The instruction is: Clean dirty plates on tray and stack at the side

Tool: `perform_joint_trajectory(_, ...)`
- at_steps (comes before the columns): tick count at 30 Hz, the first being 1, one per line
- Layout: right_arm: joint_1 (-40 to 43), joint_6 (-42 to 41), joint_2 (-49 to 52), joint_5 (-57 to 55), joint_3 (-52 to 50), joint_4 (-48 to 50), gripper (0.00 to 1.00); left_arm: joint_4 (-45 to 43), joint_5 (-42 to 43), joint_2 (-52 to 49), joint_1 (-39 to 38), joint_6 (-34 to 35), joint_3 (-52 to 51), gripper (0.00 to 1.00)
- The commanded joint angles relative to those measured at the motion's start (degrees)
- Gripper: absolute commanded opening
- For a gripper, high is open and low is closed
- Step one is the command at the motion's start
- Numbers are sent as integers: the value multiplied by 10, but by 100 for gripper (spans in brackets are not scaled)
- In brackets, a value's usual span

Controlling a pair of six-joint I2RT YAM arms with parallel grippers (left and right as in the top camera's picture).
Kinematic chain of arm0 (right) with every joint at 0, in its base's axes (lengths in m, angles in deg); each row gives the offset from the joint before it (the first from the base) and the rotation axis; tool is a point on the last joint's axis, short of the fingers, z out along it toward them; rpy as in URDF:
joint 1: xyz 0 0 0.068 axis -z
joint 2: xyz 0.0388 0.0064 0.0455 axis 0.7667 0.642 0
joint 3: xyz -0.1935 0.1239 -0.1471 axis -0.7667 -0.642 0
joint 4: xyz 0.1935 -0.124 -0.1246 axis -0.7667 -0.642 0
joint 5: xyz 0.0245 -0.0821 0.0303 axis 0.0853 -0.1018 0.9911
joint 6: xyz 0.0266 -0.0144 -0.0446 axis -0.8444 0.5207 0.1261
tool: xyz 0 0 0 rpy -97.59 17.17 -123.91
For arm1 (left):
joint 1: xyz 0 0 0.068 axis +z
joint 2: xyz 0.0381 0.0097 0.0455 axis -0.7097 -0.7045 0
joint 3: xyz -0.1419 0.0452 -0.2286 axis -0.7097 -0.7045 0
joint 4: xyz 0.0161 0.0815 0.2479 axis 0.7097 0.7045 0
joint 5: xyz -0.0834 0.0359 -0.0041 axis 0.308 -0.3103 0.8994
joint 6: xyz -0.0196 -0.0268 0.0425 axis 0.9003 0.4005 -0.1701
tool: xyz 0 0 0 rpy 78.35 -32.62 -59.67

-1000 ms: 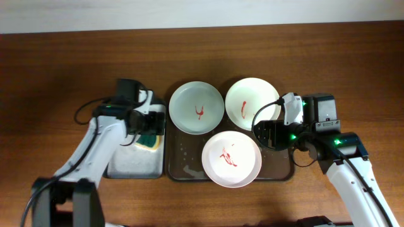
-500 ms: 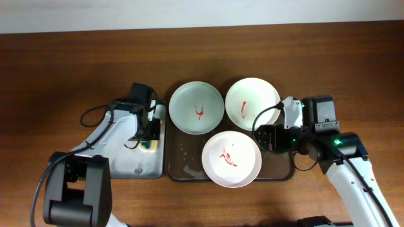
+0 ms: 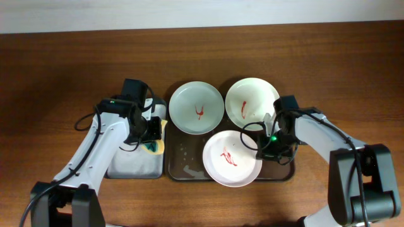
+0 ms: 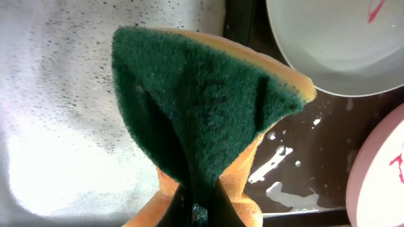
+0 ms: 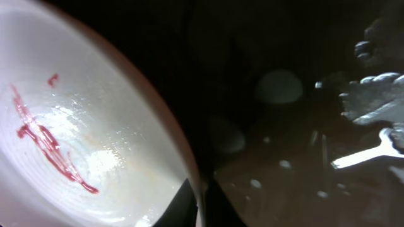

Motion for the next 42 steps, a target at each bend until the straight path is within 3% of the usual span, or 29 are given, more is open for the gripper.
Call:
perform_joint_trajectory(1, -35, 0, 5, 32, 7, 9, 4, 1, 22, 3, 1, 10, 5, 0)
perform_joint_trajectory(6, -73, -84, 5, 24, 7, 68, 4, -10, 109, 3, -24, 9, 5, 0)
perform_joint_trajectory(9, -73, -99, 5, 26, 7, 88, 4, -46, 135, 3, -93, 19, 5, 0)
perform_joint_trajectory(12, -73, -98, 5, 26, 7, 88, 4, -103, 109, -4, -190, 136, 4, 0)
perform_joint_trajectory(18, -73, -98, 5, 26, 7, 87, 4, -192, 62, -78, -286, 260, 4, 0)
perform_joint_trajectory(23, -73, -98, 5, 25, 7, 87, 4, -244, 55, -156, -311, 261, 4, 0)
perform_joint_trajectory(26, -73, -98, 5, 23, 7, 81, 4, -167, -64, -172, -307, 261, 4, 0)
perform_joint_trajectory(29, -73, -98, 5, -2, 7, 70, 4, -104, -117, -172, -290, 261, 4, 0)
perform_joint_trajectory(31, -73, -98, 5, -3, 7, 66, 4, -67, -116, -171, -278, 260, 14, 0)
perform_joint_trajectory(33, -73, -98, 5, -3, 7, 66, 4, -56, -82, -159, -280, 215, 38, 0)
perform_joint_trajectory(36, -73, -98, 5, -3, 7, 68, 4, -139, 15, -130, -289, 150, 66, 0)
perform_joint_trajectory(38, -73, -98, 5, -3, 7, 67, 4, -197, 35, -132, -292, 151, 62, 0)
perform_joint_trajectory(42, -73, -98, 5, -3, 7, 66, 4, -230, 60, -171, -292, 183, 61, 0)
